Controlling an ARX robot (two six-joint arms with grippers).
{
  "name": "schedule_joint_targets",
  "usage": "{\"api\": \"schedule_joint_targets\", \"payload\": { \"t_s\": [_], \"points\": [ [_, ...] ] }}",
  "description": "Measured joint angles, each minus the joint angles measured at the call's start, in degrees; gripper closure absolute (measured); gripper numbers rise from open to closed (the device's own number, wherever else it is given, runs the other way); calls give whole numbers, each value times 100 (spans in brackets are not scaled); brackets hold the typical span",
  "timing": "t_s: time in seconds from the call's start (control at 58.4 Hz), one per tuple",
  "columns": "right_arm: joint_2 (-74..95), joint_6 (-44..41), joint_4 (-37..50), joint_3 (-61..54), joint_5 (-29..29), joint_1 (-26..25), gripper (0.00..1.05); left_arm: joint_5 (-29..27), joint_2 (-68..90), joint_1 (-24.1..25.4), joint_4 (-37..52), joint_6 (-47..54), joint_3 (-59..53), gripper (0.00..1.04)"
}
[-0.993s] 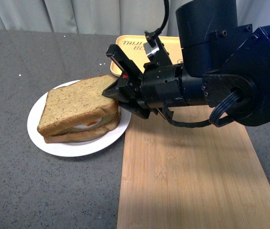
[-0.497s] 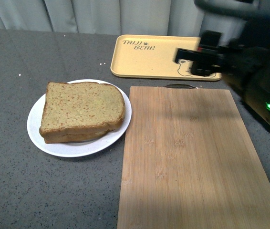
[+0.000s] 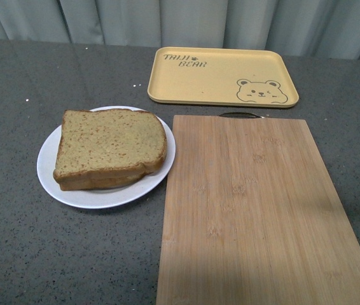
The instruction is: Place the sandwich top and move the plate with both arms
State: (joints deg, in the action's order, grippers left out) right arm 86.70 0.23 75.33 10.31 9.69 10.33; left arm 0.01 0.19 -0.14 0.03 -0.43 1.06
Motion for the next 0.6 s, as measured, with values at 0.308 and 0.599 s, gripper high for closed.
{"api": "schedule_joint_targets", "payload": {
  "t_s": [0.308,0.599],
  "points": [
    [-1545,-4,-957,-625,-348,-391,104,0,0,0,0,0,0,7],
    [-3471,-4,-2645,-800,-935,-929,104,0,0,0,0,0,0,7]
  ]
}}
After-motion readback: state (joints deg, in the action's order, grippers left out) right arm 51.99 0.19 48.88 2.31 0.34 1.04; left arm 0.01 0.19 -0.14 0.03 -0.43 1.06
